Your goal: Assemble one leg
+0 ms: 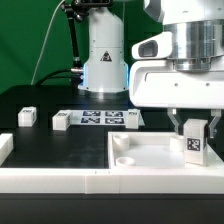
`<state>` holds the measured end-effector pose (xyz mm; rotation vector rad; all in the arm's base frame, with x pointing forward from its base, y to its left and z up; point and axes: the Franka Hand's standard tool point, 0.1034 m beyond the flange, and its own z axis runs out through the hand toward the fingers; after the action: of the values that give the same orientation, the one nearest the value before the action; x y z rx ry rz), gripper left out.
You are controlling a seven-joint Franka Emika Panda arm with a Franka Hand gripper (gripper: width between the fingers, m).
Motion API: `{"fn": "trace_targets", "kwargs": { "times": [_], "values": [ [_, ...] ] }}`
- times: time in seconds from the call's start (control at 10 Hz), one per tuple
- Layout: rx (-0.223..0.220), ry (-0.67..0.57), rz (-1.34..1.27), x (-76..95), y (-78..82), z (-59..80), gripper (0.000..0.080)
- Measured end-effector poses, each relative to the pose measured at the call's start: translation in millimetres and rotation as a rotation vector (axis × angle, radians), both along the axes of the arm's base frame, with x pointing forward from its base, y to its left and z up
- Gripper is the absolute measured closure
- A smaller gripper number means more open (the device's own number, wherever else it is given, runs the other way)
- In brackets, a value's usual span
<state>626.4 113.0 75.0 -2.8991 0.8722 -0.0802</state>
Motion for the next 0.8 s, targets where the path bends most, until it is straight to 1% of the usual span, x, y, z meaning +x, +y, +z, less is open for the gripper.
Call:
{"fn": "trace_targets", "kwargs": {
  "times": [0.2,0.3,0.4,0.5,0.8],
  "values": [
    [0.030,0.025,-0.240,-0.8,-0.6,-0.6,0.0505],
    [0.040,0.033,-0.320,-0.9,-1.0,-0.7,0.0505],
    [0.058,0.052,-0.484,-1.7,-0.8,-1.1,0.0505],
    [0.065,0.063,-0.583,-2.2,-0.3,-1.3,0.0505],
    [0.103,0.102,-0.862,-4.5,6.2,-2.3,0.0505]
  ]
}}
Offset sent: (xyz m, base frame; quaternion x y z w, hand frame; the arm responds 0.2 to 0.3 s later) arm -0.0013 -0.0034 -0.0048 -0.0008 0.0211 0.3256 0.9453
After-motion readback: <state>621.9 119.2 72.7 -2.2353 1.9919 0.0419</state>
